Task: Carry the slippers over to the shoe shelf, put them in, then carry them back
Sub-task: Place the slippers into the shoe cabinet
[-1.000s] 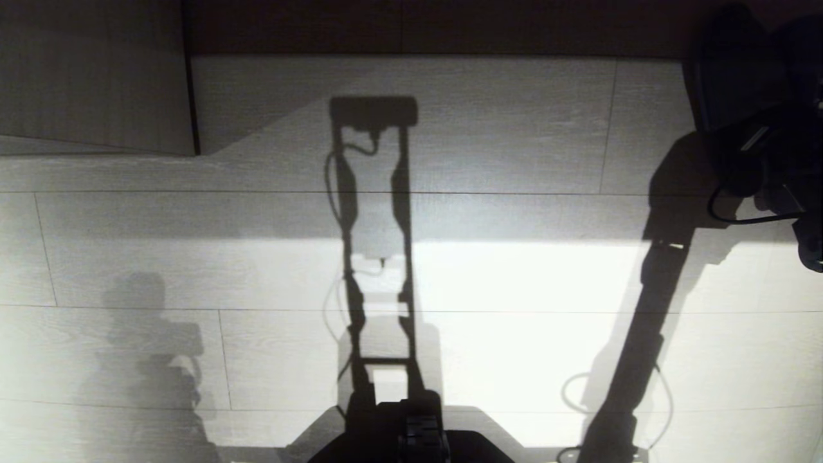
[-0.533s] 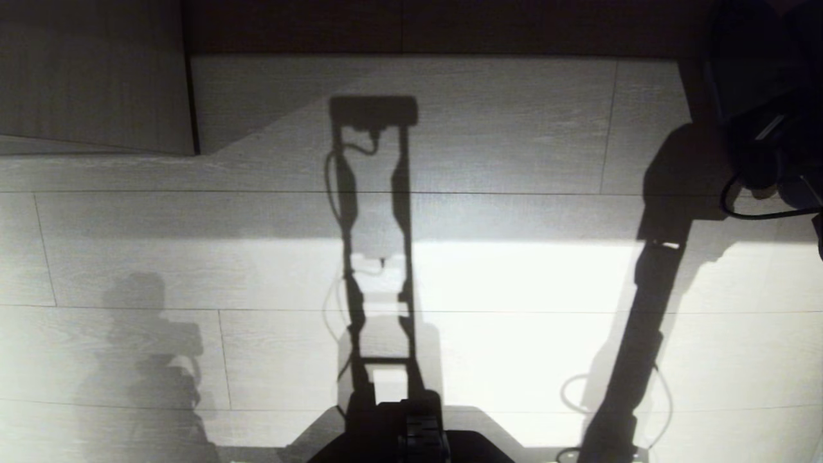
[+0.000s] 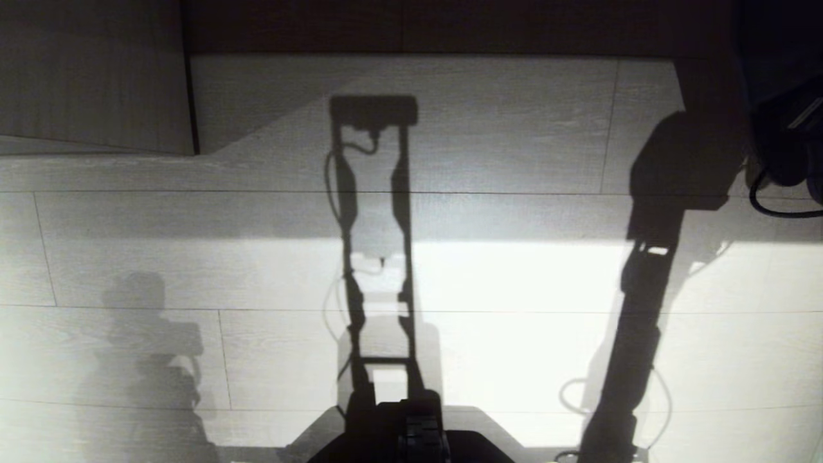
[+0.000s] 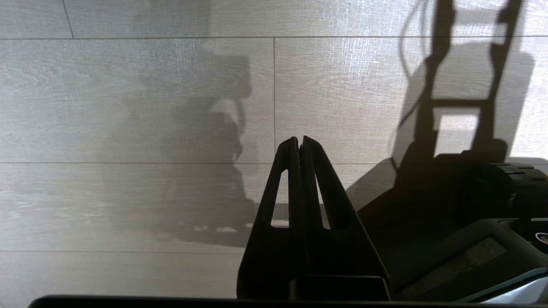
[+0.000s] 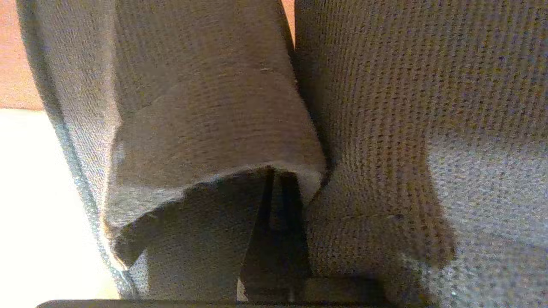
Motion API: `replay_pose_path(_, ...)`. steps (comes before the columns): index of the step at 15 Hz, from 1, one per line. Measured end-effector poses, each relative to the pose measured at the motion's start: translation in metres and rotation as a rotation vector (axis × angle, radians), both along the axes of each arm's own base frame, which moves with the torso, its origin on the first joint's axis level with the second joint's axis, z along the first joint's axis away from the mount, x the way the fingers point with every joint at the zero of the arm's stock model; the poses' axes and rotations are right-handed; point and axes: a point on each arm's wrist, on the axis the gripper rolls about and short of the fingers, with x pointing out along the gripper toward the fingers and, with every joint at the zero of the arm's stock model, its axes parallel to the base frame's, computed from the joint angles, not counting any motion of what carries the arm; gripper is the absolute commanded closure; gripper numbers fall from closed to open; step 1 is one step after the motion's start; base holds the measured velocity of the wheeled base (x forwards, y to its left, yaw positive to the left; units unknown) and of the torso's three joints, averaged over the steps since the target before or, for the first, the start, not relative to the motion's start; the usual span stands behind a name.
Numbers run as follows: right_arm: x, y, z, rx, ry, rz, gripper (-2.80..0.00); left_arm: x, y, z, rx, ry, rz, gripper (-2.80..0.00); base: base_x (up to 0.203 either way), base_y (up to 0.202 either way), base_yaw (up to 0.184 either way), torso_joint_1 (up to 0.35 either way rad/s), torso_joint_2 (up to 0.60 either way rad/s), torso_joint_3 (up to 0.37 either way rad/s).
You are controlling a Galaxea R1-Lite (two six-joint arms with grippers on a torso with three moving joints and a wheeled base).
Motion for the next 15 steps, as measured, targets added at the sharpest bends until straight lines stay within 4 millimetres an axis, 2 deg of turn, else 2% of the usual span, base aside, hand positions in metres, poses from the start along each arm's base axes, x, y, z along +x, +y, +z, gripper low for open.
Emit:
replay_pose_path(4, -0.038, 0.026, 0.002, 0.033, 0.069, 0.032, 0.00, 0.000, 0.000, 0.000, 0.000, 0.000, 0.000, 0.00, 0.000, 0.000, 0.000, 0.000, 0.00, 0.000)
replay_pose_path(8, -0.081, 0.056, -0.006, 0.058, 0.122, 0.065, 0.00, 0.000, 0.000, 0.000, 0.000, 0.000, 0.000, 0.00, 0.000, 0.000, 0.000, 0.000, 0.00, 0.000)
replay_pose_path(11, -0.116, 0.076, -0.024, 0.083, 0.180, 0.062, 0.00, 0.000, 0.000, 0.000, 0.000, 0.000, 0.000, 0.00, 0.000, 0.000, 0.000, 0.000, 0.00, 0.000)
replay_pose_path(15, -0.163, 0.092, -0.059, 0.108, 0.302, 0.053, 0.00, 0.000, 0.000, 0.000, 0.000, 0.000, 0.000, 0.00, 0.000, 0.000, 0.000, 0.000, 0.00, 0.000)
